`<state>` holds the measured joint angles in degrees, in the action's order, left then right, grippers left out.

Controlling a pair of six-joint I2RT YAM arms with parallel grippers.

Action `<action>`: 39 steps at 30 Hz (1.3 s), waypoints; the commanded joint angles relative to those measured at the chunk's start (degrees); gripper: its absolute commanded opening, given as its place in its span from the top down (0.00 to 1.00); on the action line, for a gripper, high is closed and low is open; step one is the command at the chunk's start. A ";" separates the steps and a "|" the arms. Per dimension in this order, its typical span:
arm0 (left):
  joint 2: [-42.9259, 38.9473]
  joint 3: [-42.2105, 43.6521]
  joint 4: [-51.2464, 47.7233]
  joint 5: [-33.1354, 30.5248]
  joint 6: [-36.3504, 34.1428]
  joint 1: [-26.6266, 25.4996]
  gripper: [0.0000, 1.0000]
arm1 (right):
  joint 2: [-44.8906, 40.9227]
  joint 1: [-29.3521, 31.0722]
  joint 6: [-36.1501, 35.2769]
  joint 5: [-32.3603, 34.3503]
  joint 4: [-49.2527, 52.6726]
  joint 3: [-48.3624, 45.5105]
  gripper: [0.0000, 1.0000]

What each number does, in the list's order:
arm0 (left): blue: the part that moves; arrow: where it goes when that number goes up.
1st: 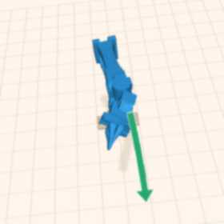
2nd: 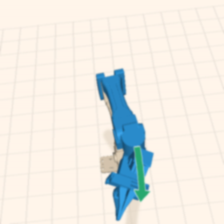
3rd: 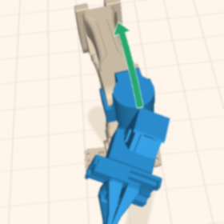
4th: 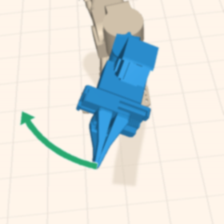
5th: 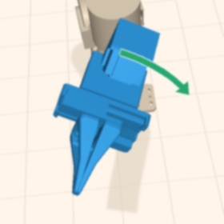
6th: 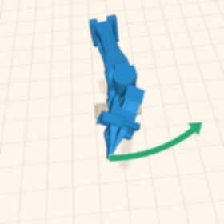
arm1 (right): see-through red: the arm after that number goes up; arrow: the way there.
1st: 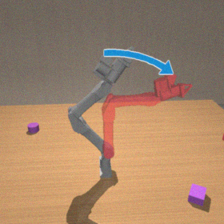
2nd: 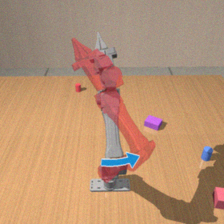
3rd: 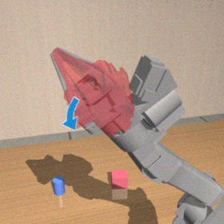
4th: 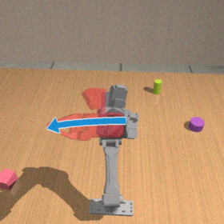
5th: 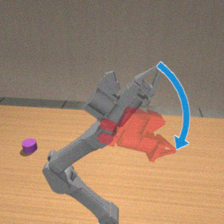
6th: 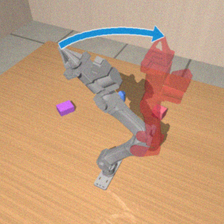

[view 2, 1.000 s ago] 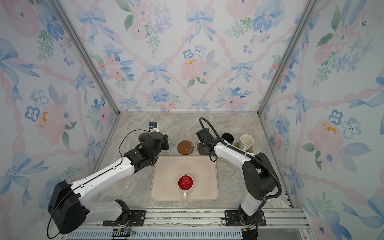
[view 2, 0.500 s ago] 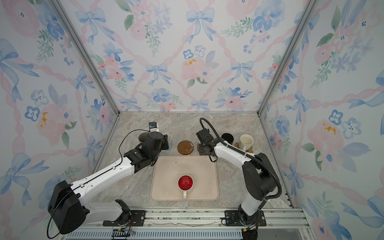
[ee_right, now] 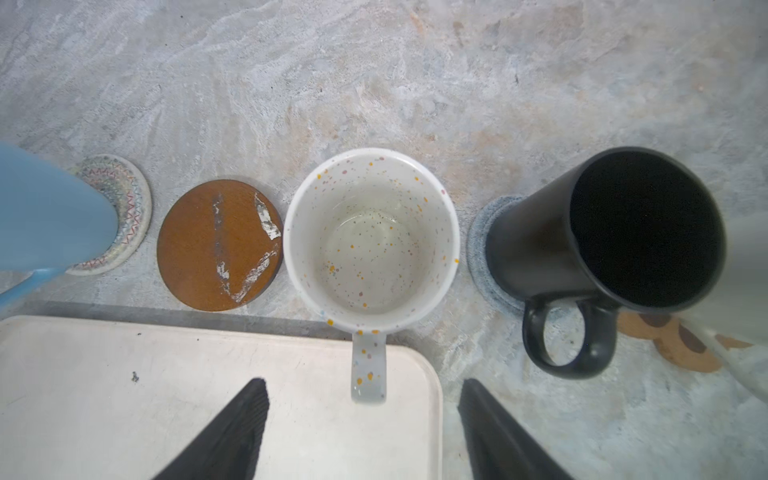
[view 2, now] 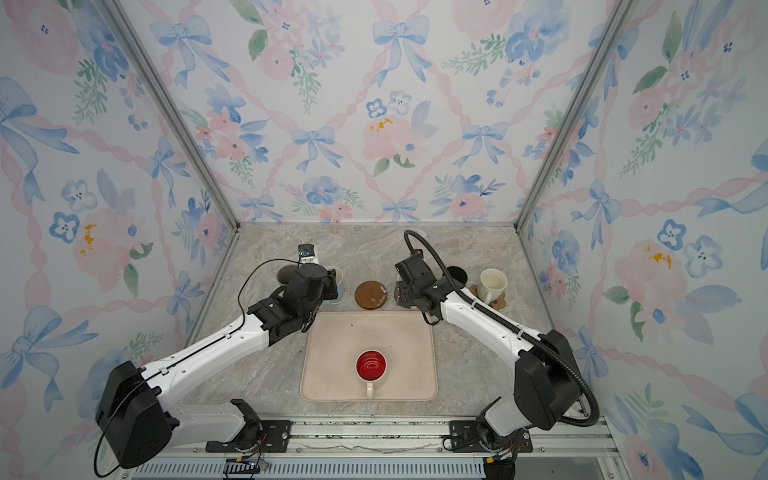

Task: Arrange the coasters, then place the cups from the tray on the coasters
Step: 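Lower the speckled mug onto the plain wooden coaster and open the right gripper, then move the left gripper over the red-lined mug on the tray while the right arm withdraws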

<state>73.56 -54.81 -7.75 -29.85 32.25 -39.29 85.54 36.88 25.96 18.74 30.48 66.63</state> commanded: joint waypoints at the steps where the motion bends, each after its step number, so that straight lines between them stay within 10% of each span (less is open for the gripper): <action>1: 0.25 -0.36 0.25 1.98 -1.22 0.44 0.57 | -2.43 0.56 -0.23 2.22 1.31 1.57 0.20; 12: -3.23 0.12 -0.88 7.77 -0.89 -2.22 0.43 | 0.33 0.21 -1.83 1.06 -6.75 10.85 0.12; 39: -5.62 -1.21 -32.43 16.68 7.34 -22.63 0.47 | -5.16 -2.74 1.87 -2.39 -15.53 -4.52 0.10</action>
<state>66.41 -54.15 -33.30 -15.40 38.04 -60.51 82.56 34.92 27.03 16.71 16.38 63.37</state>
